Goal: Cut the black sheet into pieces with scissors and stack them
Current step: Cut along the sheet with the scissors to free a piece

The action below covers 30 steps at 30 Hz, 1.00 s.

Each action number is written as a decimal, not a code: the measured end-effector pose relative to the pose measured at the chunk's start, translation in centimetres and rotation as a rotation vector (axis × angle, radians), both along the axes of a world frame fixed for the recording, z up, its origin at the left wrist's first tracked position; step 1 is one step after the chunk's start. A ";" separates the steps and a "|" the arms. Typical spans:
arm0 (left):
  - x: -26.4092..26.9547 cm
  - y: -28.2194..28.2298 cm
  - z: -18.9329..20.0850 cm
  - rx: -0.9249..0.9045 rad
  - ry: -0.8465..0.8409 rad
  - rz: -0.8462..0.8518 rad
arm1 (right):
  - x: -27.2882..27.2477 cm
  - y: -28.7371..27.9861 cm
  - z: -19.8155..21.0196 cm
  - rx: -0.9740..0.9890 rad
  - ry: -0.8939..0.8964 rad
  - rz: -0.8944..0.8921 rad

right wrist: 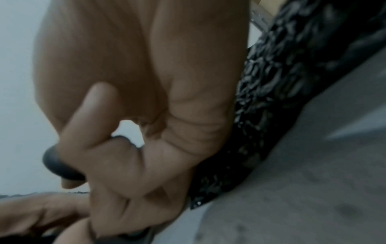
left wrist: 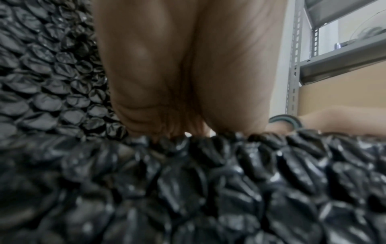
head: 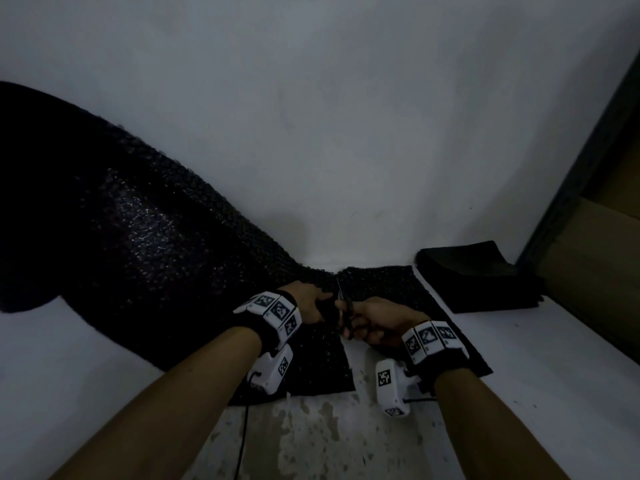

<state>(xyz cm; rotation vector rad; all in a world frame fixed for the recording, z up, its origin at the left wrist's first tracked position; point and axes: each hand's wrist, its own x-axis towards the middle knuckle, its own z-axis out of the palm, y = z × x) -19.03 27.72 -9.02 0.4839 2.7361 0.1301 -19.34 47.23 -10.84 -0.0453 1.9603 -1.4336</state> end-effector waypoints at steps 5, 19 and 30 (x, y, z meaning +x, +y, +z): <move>0.1 0.0 -0.1 0.019 0.012 0.005 | -1.3 -0.5 -0.1 0.017 0.013 -0.022; -0.4 -0.2 -0.3 0.085 0.005 0.023 | -2.2 -0.7 -0.1 0.030 0.028 -0.045; -3.9 0.8 -0.4 0.086 0.107 0.038 | -2.0 -0.4 -0.3 0.045 0.056 -0.062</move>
